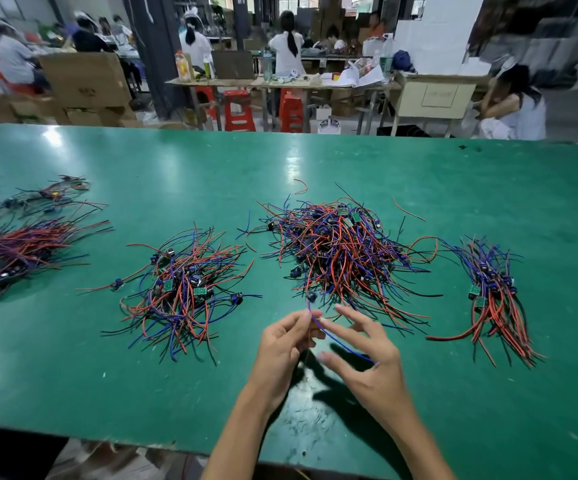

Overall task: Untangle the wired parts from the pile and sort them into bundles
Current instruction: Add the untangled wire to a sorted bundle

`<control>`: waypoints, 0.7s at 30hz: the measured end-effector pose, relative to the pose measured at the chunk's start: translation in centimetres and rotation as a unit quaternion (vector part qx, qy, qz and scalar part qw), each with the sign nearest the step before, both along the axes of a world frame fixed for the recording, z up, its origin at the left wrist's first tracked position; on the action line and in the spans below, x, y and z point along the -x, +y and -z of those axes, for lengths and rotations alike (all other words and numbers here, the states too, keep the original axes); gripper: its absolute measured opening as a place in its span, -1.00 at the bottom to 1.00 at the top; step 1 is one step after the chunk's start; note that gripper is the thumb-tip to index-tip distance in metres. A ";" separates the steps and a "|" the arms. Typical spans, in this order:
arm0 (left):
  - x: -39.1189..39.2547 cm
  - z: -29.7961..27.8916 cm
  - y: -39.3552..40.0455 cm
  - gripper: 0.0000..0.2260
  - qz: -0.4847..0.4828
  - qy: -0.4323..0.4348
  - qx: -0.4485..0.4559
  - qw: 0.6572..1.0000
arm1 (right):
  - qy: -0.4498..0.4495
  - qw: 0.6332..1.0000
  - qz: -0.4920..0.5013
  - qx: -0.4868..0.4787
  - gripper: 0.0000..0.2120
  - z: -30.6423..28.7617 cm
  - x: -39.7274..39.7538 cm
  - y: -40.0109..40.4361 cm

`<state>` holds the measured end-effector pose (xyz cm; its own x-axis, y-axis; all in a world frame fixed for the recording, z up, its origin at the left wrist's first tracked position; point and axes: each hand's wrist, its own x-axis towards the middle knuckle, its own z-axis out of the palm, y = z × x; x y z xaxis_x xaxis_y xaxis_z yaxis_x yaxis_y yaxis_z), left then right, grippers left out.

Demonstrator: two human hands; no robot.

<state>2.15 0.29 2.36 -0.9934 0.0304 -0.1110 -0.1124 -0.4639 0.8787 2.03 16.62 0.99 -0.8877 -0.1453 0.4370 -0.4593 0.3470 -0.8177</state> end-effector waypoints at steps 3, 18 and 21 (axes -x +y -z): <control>0.4 0.2 -0.4 -0.82 -0.026 -0.031 -0.059 0.997 | 0.000 0.998 -0.028 -0.061 -0.40 0.0 -0.5 -0.3; 2.1 -1.0 -4.7 -0.81 -0.172 -0.014 0.051 0.984 | -0.076 0.943 0.270 -0.178 -0.61 0.8 1.2 0.0; 3.8 -3.2 -10.1 -0.82 -0.283 0.007 0.291 0.914 | -0.098 0.932 0.277 -0.212 -0.67 0.9 1.3 0.0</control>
